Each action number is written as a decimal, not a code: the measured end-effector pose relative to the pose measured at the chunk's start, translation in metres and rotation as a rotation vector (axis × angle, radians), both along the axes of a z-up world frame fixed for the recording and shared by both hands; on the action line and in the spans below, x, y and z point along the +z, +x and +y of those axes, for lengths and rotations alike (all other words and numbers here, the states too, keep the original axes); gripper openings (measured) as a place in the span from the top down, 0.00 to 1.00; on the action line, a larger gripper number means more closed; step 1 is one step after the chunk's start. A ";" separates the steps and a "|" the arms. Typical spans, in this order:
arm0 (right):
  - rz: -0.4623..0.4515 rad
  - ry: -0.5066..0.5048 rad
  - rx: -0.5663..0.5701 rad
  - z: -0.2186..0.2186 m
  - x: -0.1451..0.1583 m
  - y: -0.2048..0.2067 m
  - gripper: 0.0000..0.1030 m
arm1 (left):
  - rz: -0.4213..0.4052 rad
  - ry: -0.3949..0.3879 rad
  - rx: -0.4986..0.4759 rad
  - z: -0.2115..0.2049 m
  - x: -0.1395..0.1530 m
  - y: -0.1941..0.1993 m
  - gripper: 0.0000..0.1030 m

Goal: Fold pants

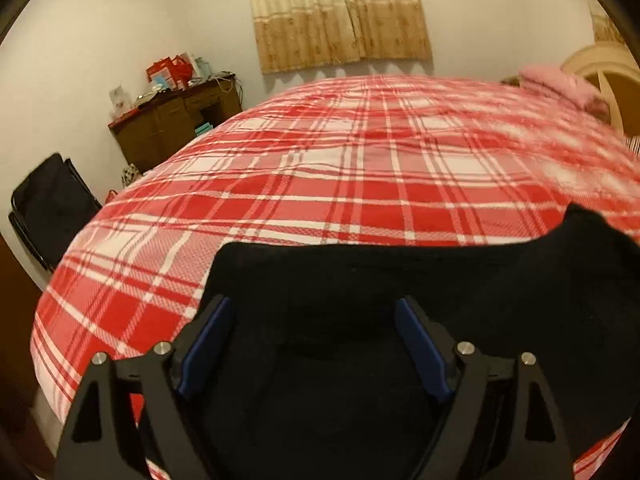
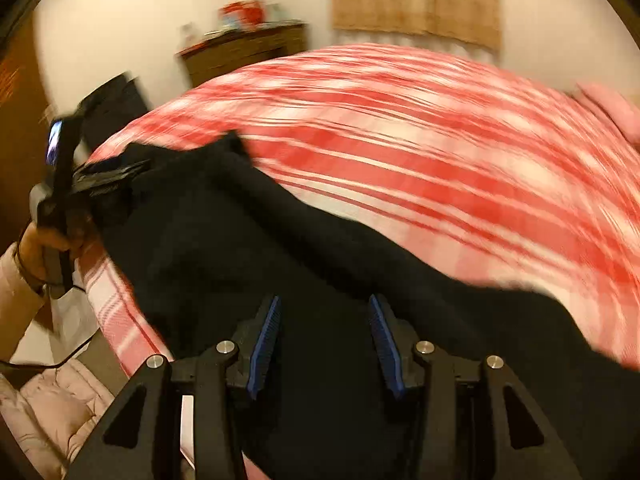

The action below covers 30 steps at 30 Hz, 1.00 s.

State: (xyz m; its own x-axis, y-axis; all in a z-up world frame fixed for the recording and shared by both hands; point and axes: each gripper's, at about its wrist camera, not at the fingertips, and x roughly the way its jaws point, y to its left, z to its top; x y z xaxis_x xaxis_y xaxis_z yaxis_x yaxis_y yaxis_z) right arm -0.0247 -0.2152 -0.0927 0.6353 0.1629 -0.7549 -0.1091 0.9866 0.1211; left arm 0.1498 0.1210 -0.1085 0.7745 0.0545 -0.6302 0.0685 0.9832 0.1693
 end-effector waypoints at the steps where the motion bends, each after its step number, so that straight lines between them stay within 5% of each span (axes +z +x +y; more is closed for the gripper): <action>1: 0.003 0.013 -0.045 -0.015 0.002 -0.011 0.53 | 0.001 -0.001 -0.002 0.001 0.000 0.001 0.13; 4: -0.054 0.068 -0.182 -0.051 0.021 -0.043 0.54 | -0.013 -0.041 -0.001 0.001 0.003 -0.002 0.13; 8: -0.252 0.120 -0.515 -0.134 0.070 -0.119 0.51 | -0.016 -0.133 0.004 0.009 0.008 -0.002 0.13; 10: -0.299 0.111 -0.713 -0.178 0.083 -0.159 0.38 | -0.025 -0.249 0.001 0.018 0.017 -0.005 0.13; 14: -0.313 0.023 -0.934 -0.228 0.094 -0.217 0.37 | -0.033 -0.332 0.040 0.028 0.023 -0.004 0.12; 18: -0.252 -0.007 -0.881 -0.237 0.091 -0.223 0.38 | 0.006 -0.304 0.049 0.021 0.011 0.000 0.12; 24: -0.161 -0.091 -0.731 -0.242 0.075 -0.194 0.38 | -0.011 -0.105 0.047 -0.003 0.000 -0.004 0.06; 30: -0.072 -0.156 -0.665 -0.255 0.059 -0.175 0.38 | -0.021 -0.083 0.068 -0.004 -0.003 -0.004 0.04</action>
State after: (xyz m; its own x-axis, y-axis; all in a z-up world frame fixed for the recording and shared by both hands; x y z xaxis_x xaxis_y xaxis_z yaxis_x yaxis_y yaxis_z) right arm -0.1997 -0.4698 -0.0340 0.6122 -0.3860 -0.6900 0.5231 0.8522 -0.0126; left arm 0.1458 0.1172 -0.1112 0.7836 0.0559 -0.6187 -0.0020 0.9962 0.0874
